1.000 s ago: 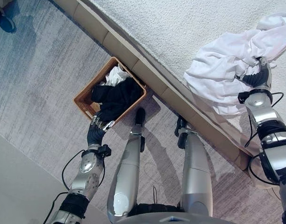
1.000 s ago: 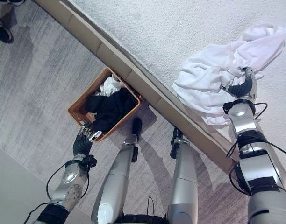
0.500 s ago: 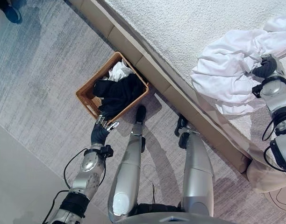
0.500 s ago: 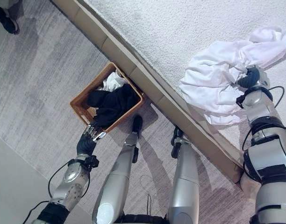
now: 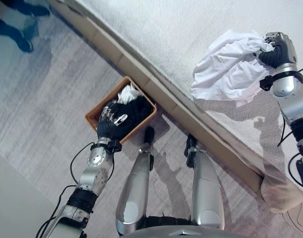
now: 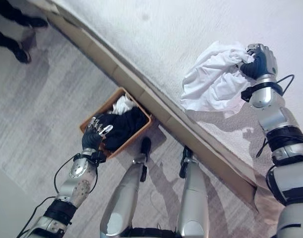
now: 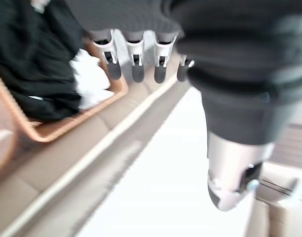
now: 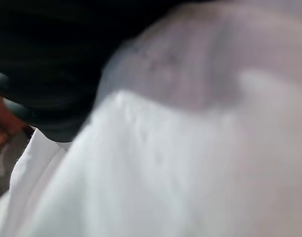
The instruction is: Pick up clothes into the bucket
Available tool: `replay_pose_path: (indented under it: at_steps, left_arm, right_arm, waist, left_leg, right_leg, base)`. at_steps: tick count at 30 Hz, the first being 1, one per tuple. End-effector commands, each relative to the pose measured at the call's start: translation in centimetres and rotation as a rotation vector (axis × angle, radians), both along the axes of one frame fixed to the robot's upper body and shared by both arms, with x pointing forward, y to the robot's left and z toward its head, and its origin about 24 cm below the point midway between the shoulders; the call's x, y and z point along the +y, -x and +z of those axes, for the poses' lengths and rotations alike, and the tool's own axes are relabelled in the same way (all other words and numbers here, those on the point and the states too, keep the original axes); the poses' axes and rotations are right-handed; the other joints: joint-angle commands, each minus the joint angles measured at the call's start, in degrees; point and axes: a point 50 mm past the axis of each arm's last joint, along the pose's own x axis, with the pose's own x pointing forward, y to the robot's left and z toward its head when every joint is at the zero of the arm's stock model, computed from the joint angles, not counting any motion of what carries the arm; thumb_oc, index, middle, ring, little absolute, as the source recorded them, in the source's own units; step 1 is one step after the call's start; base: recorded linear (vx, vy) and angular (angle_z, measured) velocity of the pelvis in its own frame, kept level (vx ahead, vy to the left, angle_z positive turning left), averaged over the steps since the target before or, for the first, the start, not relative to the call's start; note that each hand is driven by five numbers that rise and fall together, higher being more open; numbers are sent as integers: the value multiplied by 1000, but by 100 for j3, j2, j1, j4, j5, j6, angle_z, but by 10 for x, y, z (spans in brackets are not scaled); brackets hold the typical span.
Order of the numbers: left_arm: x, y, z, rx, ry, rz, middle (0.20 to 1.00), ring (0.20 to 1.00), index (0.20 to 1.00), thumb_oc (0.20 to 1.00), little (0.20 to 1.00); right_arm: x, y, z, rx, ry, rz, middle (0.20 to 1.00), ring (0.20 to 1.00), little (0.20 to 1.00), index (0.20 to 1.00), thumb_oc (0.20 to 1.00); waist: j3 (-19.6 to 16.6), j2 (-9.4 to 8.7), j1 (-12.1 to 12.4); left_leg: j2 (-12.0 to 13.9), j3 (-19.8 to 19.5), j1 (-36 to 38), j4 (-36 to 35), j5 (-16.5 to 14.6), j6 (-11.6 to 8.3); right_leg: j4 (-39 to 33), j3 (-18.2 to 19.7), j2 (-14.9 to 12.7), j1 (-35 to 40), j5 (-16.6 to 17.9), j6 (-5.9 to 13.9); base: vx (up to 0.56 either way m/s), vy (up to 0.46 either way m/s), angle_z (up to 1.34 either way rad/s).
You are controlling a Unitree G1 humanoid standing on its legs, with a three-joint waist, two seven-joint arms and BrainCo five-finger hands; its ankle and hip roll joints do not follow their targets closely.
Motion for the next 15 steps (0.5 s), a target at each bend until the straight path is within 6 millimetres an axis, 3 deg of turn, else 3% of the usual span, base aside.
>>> replay_pose_path:
  at_steps: [1, 10, 12, 15]
  left_arm:
    - [19, 3, 31, -155, -145, 21, 1000, 1000, 1000, 1000, 1000]
    - [20, 0, 62, -267, -289, -67, 1000, 1000, 1000, 1000, 1000]
    - [14, -3, 75, -310, -353, -117, 1000, 1000, 1000, 1000, 1000]
    - [7, -8, 83, -340, -416, -144, 1000, 1000, 1000, 1000, 1000]
  right_arm:
    - [3, 23, 46, -230, 45, 54, 200, 200, 200, 200, 200]
    - [18, 36, 27, -112, 92, 234, 200, 200, 200, 200, 200]
    - [28, 37, 19, -52, 81, 323, 200, 200, 200, 200, 200]
    - [37, 37, 15, -27, 74, 380, 200, 200, 200, 200, 200]
  waist:
    - [-108, -348, -218]
    - [-970, -505, -374]
    - [-1295, -504, -436]
    - [-1456, -520, -463]
  left_leg:
    - [48, 123, 428, 192, -303, -31]
    - [106, 215, 1380, -315, -387, -42]
    - [131, 269, 1626, -486, -380, -50]
    - [151, 305, 1815, -575, -403, -54]
  right_leg:
    - [-323, 46, -104, 805, 104, 312]
    - [-908, 29, 35, 1782, 128, 370]
    - [-1136, 15, 80, 2030, 157, 395]
    - [-1238, 5, 109, 2217, 154, 406]
  base:
    - [38, 34, -17]
    - [108, 12, -10]
    - [133, 9, -18]
    - [96, -2, -5]
